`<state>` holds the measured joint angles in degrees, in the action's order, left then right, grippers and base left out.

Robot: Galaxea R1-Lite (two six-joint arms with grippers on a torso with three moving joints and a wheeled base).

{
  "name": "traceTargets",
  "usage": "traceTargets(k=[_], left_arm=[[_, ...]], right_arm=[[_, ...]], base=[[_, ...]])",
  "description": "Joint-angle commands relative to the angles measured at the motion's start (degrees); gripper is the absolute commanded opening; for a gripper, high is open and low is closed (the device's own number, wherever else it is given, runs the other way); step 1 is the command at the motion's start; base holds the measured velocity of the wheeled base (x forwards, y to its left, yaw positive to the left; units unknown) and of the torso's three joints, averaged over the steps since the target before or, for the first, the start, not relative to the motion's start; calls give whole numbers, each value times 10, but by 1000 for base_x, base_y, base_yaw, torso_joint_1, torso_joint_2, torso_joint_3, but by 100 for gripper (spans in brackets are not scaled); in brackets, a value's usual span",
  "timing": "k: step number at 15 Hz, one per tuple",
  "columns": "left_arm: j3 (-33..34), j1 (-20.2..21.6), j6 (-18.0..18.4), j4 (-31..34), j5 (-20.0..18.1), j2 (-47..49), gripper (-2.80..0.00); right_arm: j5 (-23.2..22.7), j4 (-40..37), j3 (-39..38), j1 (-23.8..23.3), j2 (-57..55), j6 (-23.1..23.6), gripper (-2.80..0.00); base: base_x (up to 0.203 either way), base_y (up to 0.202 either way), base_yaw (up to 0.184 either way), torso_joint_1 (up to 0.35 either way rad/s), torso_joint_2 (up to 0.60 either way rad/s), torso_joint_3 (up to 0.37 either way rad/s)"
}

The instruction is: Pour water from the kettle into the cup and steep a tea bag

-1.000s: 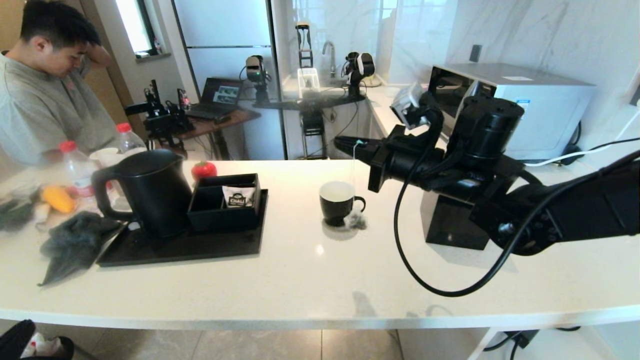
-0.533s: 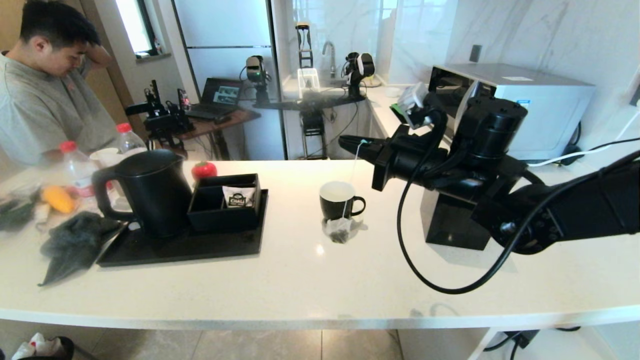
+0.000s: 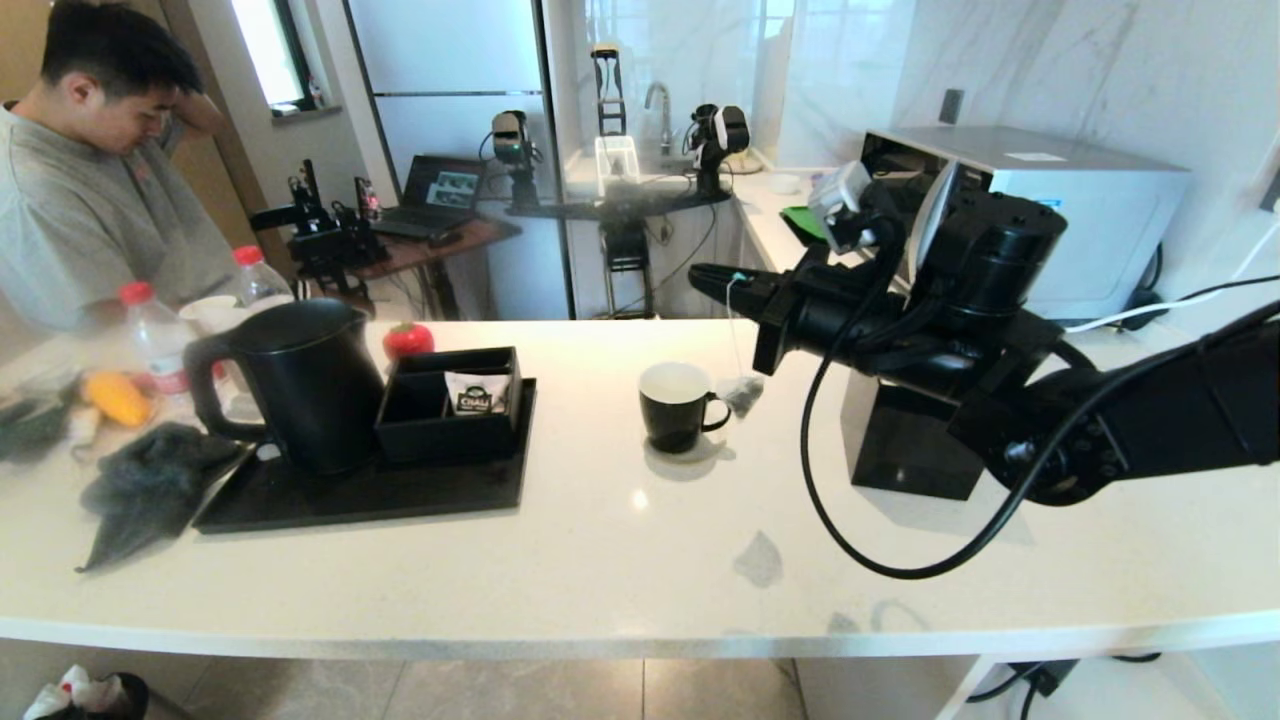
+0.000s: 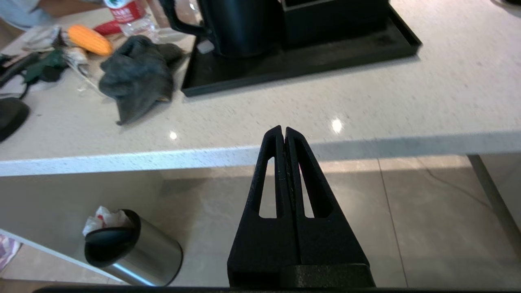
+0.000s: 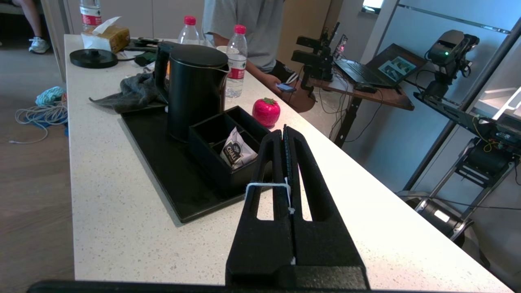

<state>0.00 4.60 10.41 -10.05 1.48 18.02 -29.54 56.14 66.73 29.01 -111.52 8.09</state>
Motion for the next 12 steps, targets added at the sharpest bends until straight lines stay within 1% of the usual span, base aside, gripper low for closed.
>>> traceTargets(k=[1,2,4,5,7,8,10,12], left_arm=[[0,-7,-17,24,-4,-26,-280],[0,-7,-26,23,-8,-26,-280],[0,-7,-26,22,-45,-26,-280],[0,-7,-28,39,-54,-26,-280],[0,-7,-30,96,-47,-26,-280],[0,-8,-35,111,-41,-26,-280],[0,-39,-40,110,-40,-40,-280],[0,-46,-44,109,-39,-116,-280]], right_arm=[[-2,4,0,-2,-2,1,-280],[-2,4,0,-4,-3,1,-280],[-2,4,0,-8,-10,2,-280],[-2,8,1,-10,-12,2,-280],[-2,20,0,-14,-17,0,-280],[-2,21,0,-17,-18,0,-280],[-2,21,1,-19,-19,0,-280],[-3,22,3,-21,-23,0,-280]], base=[[0,0,0,0,0,0],[0,0,0,0,0,0],[0,0,0,0,0,0],[0,0,0,0,0,0],[0,0,0,0,0,0],[0,0,0,0,0,0],[0,0,0,0,0,0],[0,0,0,0,0,0]])
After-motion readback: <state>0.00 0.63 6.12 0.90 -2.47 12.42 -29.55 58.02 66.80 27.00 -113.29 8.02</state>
